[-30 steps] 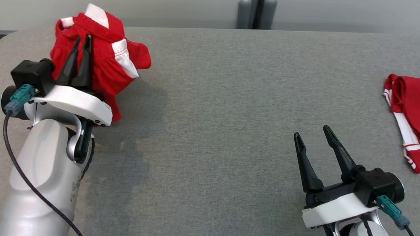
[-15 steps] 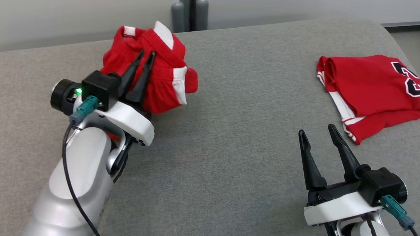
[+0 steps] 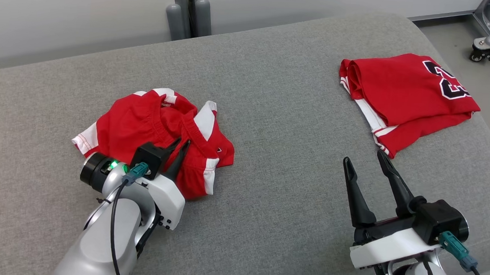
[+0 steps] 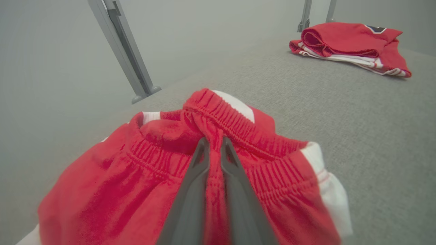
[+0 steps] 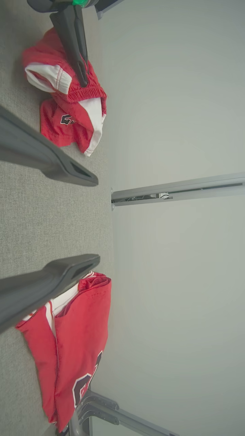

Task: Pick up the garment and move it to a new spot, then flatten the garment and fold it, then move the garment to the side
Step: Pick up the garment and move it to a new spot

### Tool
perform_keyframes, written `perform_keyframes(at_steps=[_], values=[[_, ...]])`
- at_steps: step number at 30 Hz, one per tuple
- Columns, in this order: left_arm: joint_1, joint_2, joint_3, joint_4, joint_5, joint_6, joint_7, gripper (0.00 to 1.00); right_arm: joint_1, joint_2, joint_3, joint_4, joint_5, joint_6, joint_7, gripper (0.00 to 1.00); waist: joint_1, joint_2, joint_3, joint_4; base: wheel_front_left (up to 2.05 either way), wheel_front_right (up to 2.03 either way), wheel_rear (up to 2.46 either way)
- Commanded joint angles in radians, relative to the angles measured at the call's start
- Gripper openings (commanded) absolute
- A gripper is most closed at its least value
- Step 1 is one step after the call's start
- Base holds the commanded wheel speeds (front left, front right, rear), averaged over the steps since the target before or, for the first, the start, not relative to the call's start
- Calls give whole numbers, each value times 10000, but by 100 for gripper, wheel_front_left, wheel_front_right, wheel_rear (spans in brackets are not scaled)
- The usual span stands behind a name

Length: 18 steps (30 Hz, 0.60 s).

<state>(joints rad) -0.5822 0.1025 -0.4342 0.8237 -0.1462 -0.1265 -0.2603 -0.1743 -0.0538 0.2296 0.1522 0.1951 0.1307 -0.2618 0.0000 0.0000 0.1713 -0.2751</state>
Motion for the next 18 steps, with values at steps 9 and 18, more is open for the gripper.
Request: perform_keyframes(at_steps=[9,18], values=[[210,-277,227,-22,-382,276,-46,100,62,-36,119,197,67,4,-50,100,0,0,-419,395,0,0,0],[1520,-416,1563,-1928,-1234,1237,-47,100,399,-70,260,295,174,4,-49,100,0,0,-1186,1273,0,0,0]])
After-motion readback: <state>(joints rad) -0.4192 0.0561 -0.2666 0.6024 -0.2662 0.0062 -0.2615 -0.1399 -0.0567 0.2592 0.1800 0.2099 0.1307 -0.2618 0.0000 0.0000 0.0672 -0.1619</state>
